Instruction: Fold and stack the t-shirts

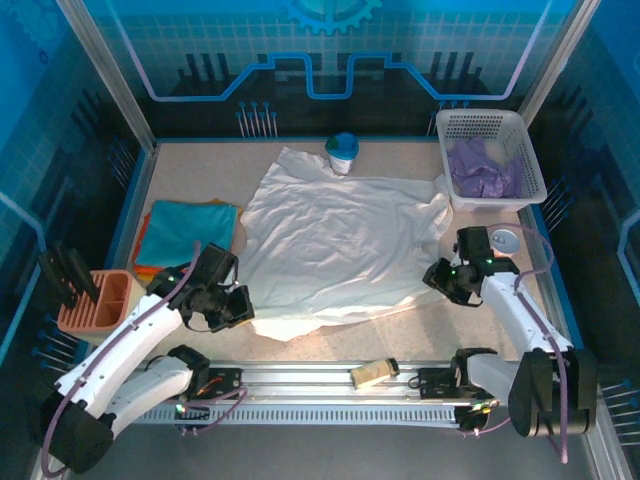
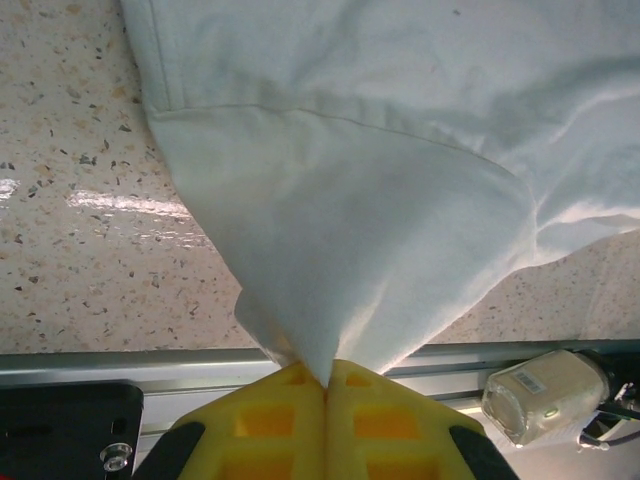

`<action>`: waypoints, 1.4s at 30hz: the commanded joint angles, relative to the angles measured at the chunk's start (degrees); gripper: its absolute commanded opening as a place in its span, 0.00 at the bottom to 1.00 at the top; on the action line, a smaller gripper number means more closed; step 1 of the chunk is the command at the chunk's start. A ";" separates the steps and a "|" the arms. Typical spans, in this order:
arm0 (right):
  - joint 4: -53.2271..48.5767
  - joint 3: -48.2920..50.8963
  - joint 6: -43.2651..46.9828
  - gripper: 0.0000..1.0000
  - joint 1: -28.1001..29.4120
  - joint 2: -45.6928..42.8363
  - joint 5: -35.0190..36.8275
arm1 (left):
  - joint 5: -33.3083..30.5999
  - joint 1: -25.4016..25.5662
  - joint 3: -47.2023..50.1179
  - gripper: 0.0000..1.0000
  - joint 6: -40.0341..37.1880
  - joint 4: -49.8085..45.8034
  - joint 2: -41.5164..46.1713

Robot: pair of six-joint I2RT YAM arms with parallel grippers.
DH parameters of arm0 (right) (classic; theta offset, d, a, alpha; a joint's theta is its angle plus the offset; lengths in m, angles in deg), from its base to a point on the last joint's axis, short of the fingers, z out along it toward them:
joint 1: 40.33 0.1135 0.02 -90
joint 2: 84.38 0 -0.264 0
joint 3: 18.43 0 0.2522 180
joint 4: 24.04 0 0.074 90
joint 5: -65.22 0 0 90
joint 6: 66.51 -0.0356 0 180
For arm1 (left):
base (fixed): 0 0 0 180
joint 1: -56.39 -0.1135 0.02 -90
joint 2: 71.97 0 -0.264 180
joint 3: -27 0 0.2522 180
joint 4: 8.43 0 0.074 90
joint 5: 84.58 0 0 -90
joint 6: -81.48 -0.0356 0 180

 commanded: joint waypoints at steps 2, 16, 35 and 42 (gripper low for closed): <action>1.06 -1.07 0.90 0.61 -1.20 0.10 0.04 | -1.27 0.32 1.62 0.00 -0.04 2.26 -1.55; 3.79 9.23 -1.51 0.54 -18.50 -5.83 -3.32 | -0.33 0.23 1.91 0.00 -1.05 9.61 -4.77; 17.59 7.08 -5.71 0.55 -26.11 7.47 -14.50 | 0.25 0.22 2.44 0.00 -1.27 9.30 -3.28; 13.93 6.40 -6.10 0.62 -28.10 3.71 -17.16 | -0.65 0.21 2.99 0.00 -0.47 6.19 0.32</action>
